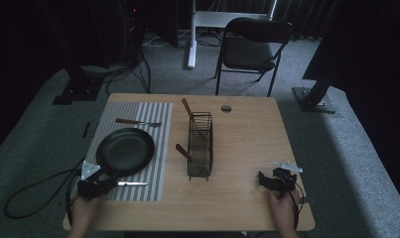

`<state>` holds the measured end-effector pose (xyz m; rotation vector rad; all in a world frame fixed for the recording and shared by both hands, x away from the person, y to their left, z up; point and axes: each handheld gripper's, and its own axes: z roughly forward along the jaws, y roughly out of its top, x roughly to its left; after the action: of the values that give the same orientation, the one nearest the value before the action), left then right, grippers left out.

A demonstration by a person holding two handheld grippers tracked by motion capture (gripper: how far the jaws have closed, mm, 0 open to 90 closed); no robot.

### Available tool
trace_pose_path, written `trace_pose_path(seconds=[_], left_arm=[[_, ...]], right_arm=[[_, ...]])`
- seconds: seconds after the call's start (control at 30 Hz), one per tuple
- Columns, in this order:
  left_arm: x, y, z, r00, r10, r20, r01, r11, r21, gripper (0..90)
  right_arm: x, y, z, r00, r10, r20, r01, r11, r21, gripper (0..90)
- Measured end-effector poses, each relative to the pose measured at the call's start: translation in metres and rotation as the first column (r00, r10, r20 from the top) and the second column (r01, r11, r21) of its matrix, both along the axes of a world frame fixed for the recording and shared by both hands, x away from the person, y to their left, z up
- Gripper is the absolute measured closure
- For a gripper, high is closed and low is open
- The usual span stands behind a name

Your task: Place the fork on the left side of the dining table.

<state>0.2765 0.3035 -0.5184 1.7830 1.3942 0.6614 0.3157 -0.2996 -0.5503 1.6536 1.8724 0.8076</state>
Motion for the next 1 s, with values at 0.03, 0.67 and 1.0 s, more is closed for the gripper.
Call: trace_pose_path(seconds=[0.03, 0.67, 1.0], left_arm=[[-0.001, 0.001, -0.001, 1.0, 0.005, -0.002, -0.005, 1.0, -0.004, 38.1], [-0.028, -0.01, -0.009, 0.9991, -0.016, -0.038, 0.016, 0.9998, 0.007, 29.4], [-0.034, -0.006, -0.009, 0.9823, 0.092, -0.163, -0.103, 0.9927, -0.063, 10.2]], right_arm=[[0.0, 0.0, 0.0, 1.0, 0.0, 0.0, 0.0, 1.0, 0.0, 12.9], [0.0, 0.0, 0.0, 1.0, 0.0, 0.0, 0.0, 1.0, 0.001, 12.9], [0.0, 0.0, 0.0, 1.0, 0.0, 0.0, 0.0, 1.0, 0.001, 12.9]])
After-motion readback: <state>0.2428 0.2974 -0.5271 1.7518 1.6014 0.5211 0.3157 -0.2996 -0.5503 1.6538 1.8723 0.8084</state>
